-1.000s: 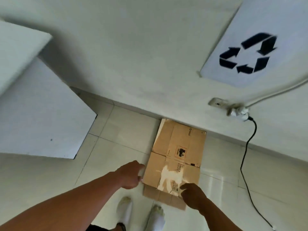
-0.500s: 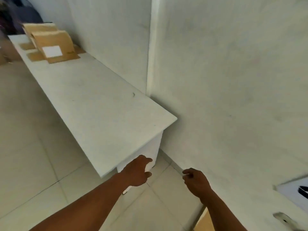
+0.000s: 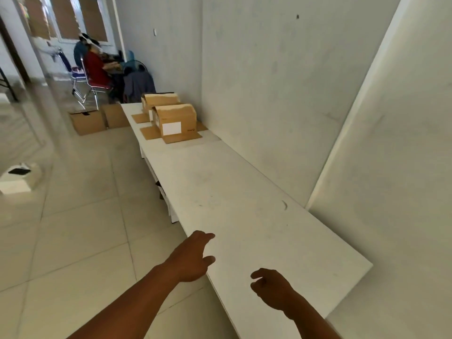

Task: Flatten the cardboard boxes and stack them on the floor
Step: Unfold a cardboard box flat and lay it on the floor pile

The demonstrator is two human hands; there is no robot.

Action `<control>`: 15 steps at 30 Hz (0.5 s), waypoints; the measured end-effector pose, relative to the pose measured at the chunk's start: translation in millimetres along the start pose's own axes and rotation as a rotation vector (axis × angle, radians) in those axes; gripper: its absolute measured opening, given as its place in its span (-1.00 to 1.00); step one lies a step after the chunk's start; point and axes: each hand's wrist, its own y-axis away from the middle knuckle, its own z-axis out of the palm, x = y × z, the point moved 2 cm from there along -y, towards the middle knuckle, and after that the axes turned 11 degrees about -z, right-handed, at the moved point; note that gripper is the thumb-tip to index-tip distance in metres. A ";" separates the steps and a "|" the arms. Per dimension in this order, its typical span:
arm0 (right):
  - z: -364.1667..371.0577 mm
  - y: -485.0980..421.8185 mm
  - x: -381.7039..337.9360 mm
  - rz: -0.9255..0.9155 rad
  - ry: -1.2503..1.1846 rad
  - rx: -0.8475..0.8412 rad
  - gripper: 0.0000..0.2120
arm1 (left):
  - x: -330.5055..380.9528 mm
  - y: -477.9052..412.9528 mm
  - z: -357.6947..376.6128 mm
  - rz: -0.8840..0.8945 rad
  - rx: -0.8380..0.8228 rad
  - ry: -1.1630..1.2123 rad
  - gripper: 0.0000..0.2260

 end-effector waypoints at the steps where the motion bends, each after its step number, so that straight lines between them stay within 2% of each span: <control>1: 3.3 -18.4 -1.1 -0.003 0.003 -0.006 -0.89 | -9.1 -10.0 -9.3 -0.005 0.001 -0.002 -0.42; 6: 18.3 -128.4 -11.5 0.026 0.021 -0.012 -0.86 | -56.8 -91.3 -61.4 -0.024 0.007 -0.022 -0.40; 11: 22.9 -246.0 -55.5 0.138 -0.018 -0.023 -0.86 | -101.1 -192.0 -125.7 -0.070 0.027 -0.048 -0.41; 15: 26.7 -344.2 -97.1 0.160 -0.016 -0.054 -0.88 | -149.6 -265.7 -182.8 -0.136 0.027 -0.054 -0.40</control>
